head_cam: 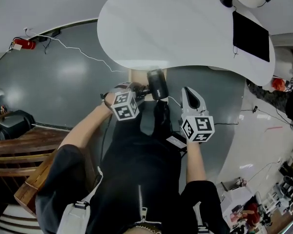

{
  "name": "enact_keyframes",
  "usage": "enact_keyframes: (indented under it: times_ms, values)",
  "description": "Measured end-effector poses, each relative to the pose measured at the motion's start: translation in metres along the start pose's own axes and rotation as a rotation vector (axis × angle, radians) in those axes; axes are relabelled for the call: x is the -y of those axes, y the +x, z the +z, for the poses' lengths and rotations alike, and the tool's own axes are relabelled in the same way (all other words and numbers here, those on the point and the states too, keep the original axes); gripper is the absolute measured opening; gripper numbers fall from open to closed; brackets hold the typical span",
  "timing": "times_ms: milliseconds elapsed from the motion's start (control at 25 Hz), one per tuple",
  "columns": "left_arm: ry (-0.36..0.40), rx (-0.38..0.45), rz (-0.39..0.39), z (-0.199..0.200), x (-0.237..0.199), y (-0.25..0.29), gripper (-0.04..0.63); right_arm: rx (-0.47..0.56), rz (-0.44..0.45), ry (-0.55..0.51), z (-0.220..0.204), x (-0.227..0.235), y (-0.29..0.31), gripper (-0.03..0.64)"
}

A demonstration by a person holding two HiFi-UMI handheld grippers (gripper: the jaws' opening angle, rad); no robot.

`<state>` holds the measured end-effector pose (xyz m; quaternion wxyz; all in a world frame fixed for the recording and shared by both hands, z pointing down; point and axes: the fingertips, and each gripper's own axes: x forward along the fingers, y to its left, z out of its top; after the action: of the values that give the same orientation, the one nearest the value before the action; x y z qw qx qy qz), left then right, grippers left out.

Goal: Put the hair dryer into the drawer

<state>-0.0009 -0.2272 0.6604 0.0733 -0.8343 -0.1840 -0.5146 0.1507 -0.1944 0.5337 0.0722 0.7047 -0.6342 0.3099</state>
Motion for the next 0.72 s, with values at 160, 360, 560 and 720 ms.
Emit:
enact_keyframes:
  times_ms: [160,360,560,720]
  values:
    - [0.074,-0.037,-0.041,-0.011,0.0,0.014,0.198,-0.005,-0.029,0.016,-0.008,-0.003,0.001,0.005]
    - [0.15,-0.07,-0.076,-0.019,-0.006,0.032,0.198,-0.003,-0.083,0.046,-0.014,0.005,-0.001,0.005]
    - [0.212,-0.104,-0.098,-0.029,-0.01,0.051,0.198,-0.008,-0.118,0.07,-0.021,0.012,-0.002,0.005]
    - [0.233,-0.121,-0.117,-0.036,-0.011,0.066,0.198,-0.013,-0.132,0.089,-0.028,0.012,-0.002,0.005]
